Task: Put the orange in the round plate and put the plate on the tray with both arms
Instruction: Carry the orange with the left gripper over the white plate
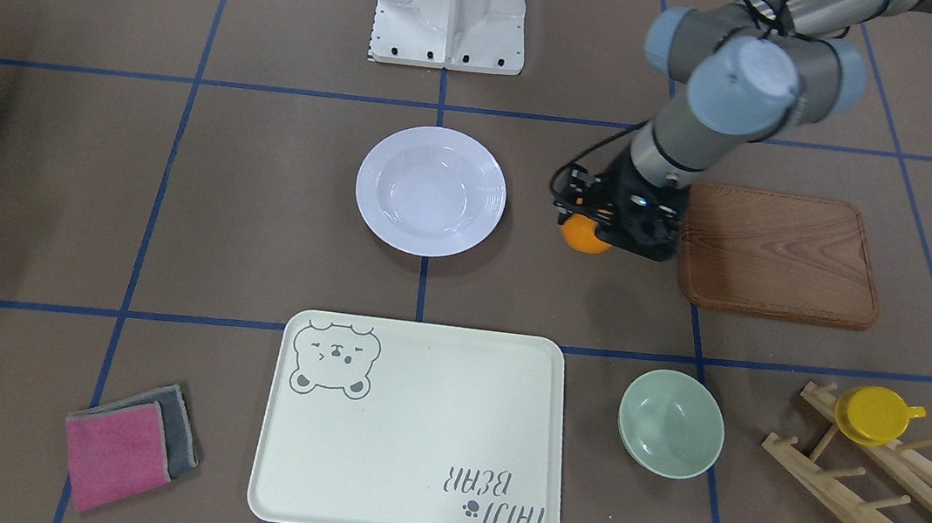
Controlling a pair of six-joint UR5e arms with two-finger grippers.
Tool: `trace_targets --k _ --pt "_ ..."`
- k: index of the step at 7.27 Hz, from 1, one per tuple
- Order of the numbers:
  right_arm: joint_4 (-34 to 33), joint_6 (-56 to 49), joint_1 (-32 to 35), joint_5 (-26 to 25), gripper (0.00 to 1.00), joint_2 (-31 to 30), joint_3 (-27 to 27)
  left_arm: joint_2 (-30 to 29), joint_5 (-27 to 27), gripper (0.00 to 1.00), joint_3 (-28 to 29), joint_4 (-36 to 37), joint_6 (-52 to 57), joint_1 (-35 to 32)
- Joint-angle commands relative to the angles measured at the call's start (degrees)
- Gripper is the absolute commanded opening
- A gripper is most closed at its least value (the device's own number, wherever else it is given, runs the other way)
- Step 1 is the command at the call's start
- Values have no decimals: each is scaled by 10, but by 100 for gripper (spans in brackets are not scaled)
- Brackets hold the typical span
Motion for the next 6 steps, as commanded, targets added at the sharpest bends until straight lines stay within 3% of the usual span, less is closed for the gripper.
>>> trace_targets --k 1,4,6 --pt "0 1 -2 1 100 0 0 -73 52 0 11 78 -52 76" --pt "0 2 -6 1 100 1 0 -103 52 0 17 114 -50 84" --pt "0 2 -6 1 100 1 0 -168 57 0 83 114 -51 86"
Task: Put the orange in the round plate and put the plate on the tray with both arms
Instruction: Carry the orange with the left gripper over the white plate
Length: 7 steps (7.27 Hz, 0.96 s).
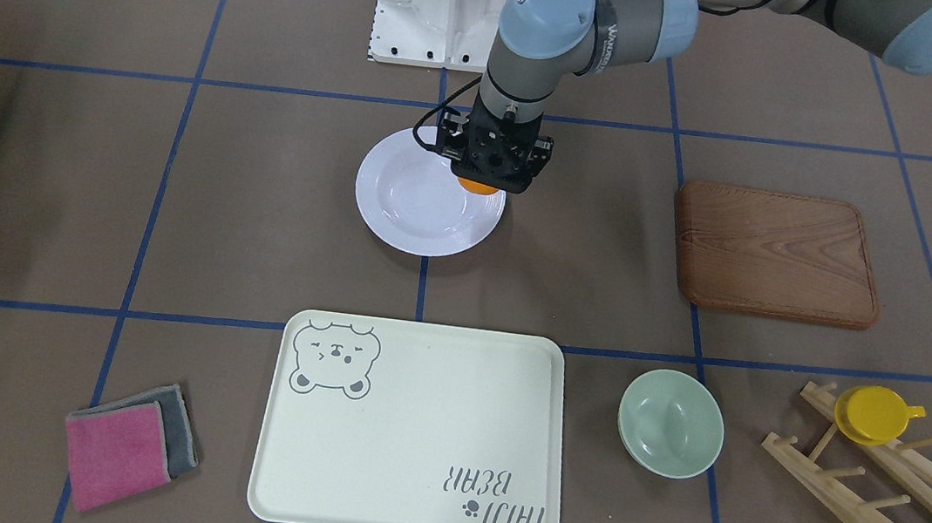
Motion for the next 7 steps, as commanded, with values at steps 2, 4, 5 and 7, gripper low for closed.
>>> trace_targets --k 2,4,5,7 --pt "0 1 0 0 100 0 1 -61 50 0 90 1 1 29" --pt "0 1 0 0 100 3 0 -60 51 0 104 1 0 35" --pt "0 1 0 0 100 3 0 -60 70 0 119 -4 0 51" --pt "0 1 0 0 100 3 0 -62 76 0 122 -11 1 58"
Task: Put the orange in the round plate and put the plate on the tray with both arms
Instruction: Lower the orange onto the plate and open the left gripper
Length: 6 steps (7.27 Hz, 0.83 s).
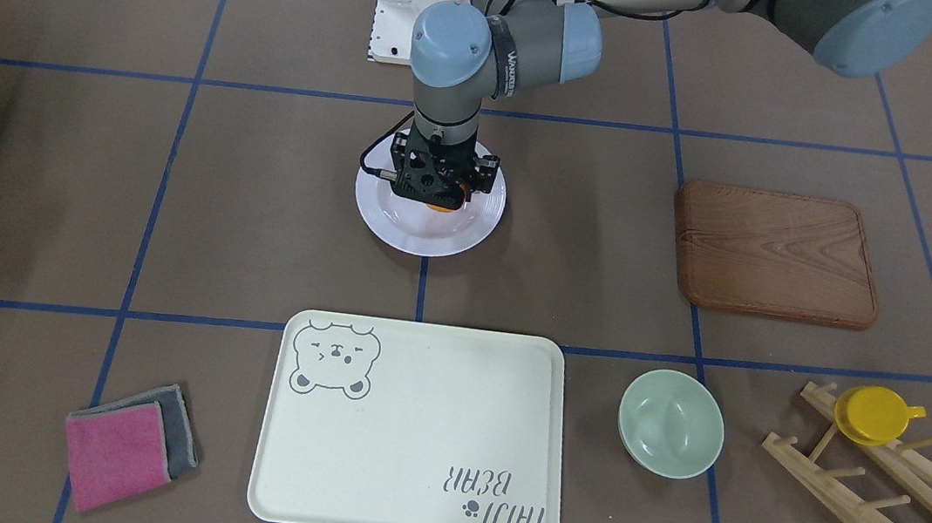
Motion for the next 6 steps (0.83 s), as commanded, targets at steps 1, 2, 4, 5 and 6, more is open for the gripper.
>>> trace_targets --k 1,2,4,5,6 --pt "0 0 -1 0 100 1 0 -1 5 0 5 -5 2 6" --pt "0 0 0 0 100 1 0 0 6 5 6 -16 1 10" --pt "1 -1 -4 -2 100 2 1 -2 6 10 16 -28 1 11" --pt "-1 -1 -6 -2 100 15 0 -2 5 11 16 -28 1 11" --pt "-1 -1 -6 3 100 18 0 -2 5 13 16 -28 1 11"
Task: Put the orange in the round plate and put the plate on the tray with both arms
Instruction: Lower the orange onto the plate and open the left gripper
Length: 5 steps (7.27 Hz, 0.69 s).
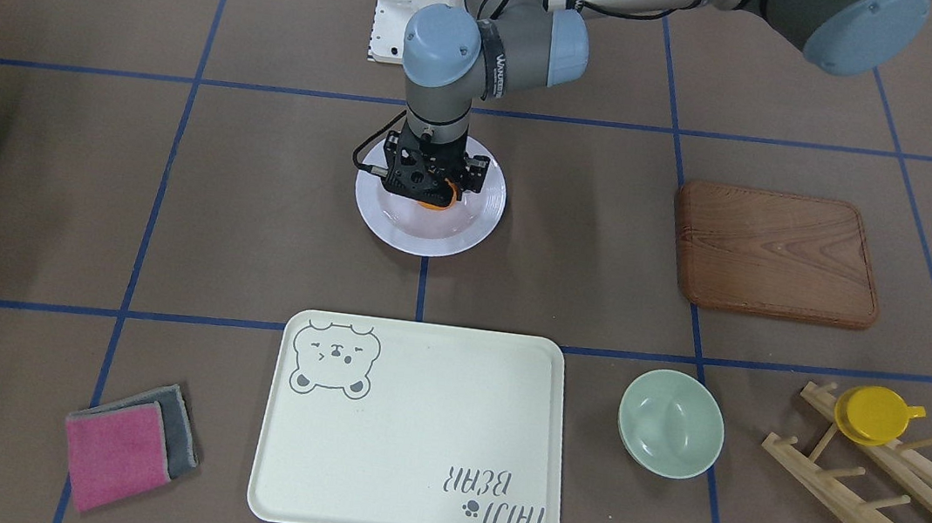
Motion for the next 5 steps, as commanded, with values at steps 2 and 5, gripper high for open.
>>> trace_targets --k 2,5 --pt "-1 0 -1 3 100 8 0 -1 1 37 1 -2 0 4" --pt "0 0 -2 -2 100 8 -3 3 1 98 4 -22 0 8"
